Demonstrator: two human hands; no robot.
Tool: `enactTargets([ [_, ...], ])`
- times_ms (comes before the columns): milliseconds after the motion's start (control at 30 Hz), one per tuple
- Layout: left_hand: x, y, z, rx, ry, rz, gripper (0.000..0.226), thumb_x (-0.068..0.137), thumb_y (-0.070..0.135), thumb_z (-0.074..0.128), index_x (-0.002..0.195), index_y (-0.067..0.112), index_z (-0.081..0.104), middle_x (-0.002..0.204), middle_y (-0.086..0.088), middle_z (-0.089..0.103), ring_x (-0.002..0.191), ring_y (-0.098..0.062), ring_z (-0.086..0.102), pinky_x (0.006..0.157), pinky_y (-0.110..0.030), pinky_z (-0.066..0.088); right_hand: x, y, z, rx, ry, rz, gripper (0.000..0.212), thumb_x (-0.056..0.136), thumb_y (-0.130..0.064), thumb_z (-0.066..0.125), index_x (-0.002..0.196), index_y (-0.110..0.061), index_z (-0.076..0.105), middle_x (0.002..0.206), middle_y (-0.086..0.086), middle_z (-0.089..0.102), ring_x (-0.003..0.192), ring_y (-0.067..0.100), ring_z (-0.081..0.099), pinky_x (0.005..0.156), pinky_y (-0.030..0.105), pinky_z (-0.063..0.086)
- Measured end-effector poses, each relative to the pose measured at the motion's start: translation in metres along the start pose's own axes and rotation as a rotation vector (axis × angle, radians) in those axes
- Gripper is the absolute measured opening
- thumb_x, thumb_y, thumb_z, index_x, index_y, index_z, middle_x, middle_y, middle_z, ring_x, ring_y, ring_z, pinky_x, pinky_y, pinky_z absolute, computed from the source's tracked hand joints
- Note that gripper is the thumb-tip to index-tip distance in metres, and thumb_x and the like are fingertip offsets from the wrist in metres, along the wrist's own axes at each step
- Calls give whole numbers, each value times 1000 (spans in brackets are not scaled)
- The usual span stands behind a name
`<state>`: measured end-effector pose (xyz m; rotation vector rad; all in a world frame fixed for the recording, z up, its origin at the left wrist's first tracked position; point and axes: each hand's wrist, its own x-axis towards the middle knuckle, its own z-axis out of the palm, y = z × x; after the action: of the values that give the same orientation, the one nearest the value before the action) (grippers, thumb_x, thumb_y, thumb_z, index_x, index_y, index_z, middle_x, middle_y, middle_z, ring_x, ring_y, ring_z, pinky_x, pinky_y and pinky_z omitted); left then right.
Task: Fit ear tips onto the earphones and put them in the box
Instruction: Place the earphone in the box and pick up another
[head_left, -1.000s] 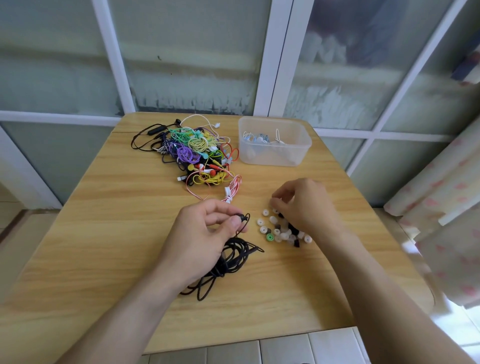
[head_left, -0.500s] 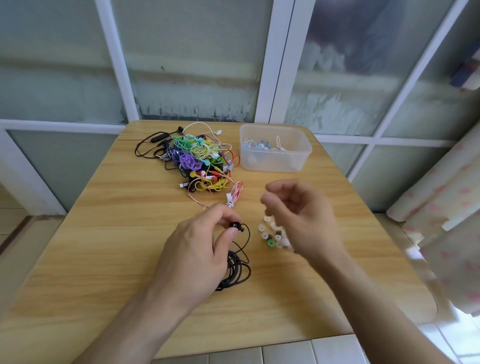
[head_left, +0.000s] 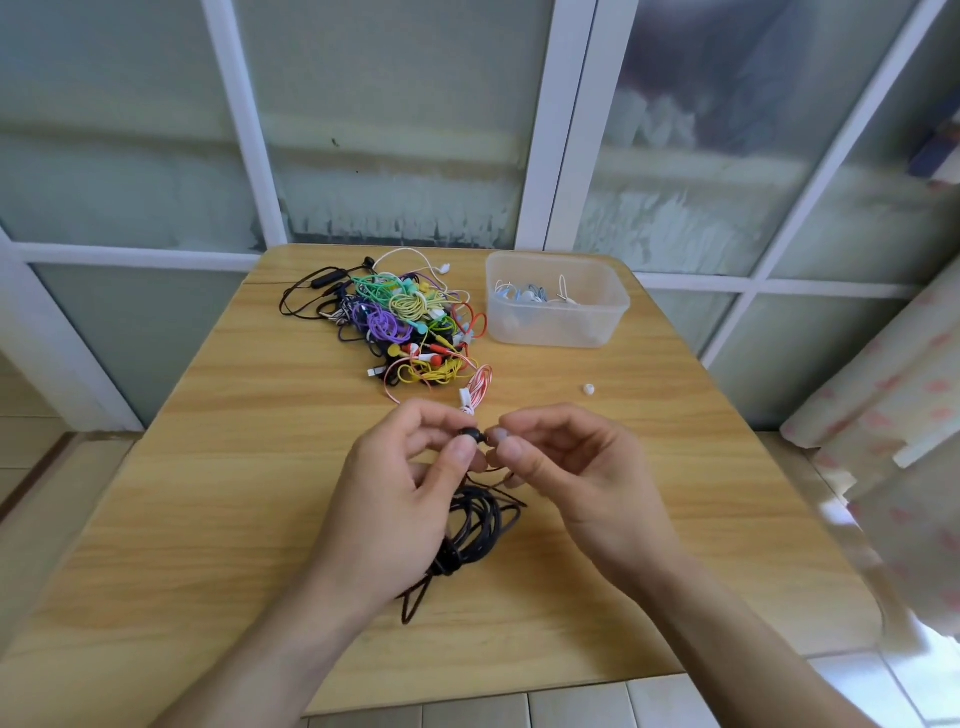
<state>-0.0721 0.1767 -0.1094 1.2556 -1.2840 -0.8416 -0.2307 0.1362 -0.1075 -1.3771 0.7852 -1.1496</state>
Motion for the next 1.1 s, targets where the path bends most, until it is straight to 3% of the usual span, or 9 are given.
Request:
enactTargets([
  [233,-1,6,2,-185,-45,-26,11,92,5,59,101,9,63,82,-7,75,76,-20,73,70,-25,55,-3,1,6,154,-6,21,15,74,-9,71,85,-17,78,77,7,74,71,17,70,63,21,52],
  [567,-6,10,3,-71,-33,47,10,90,5,62,97,12,64,81,0,75,72,-13,72,56,-13,48,-5,-2,-3,120,-23,33,19,71,-5,73,90,-7,72,80,13,74,74,22,73,64,26,54],
  [800,-10,9,5,63,5,84,14,89,6,65,94,19,65,82,8,74,73,-7,71,65,-19,53,-9,0,-13,53,-62,62,22,72,-5,74,94,-1,73,87,18,75,79,24,73,72,29,57],
  [967,-10,9,6,68,-15,68,14,88,4,66,91,18,65,79,7,74,71,-7,71,52,-13,47,-10,3,-18,44,-117,68,17,78,-6,70,94,-1,73,78,14,73,71,21,68,68,29,56],
  [1100,-9,9,6,67,-44,65,15,87,1,66,90,16,65,77,4,74,69,-10,71,50,-12,45,-8,6,-21,65,-156,69,14,78,-12,74,92,-7,74,82,15,73,72,21,68,67,31,56],
])
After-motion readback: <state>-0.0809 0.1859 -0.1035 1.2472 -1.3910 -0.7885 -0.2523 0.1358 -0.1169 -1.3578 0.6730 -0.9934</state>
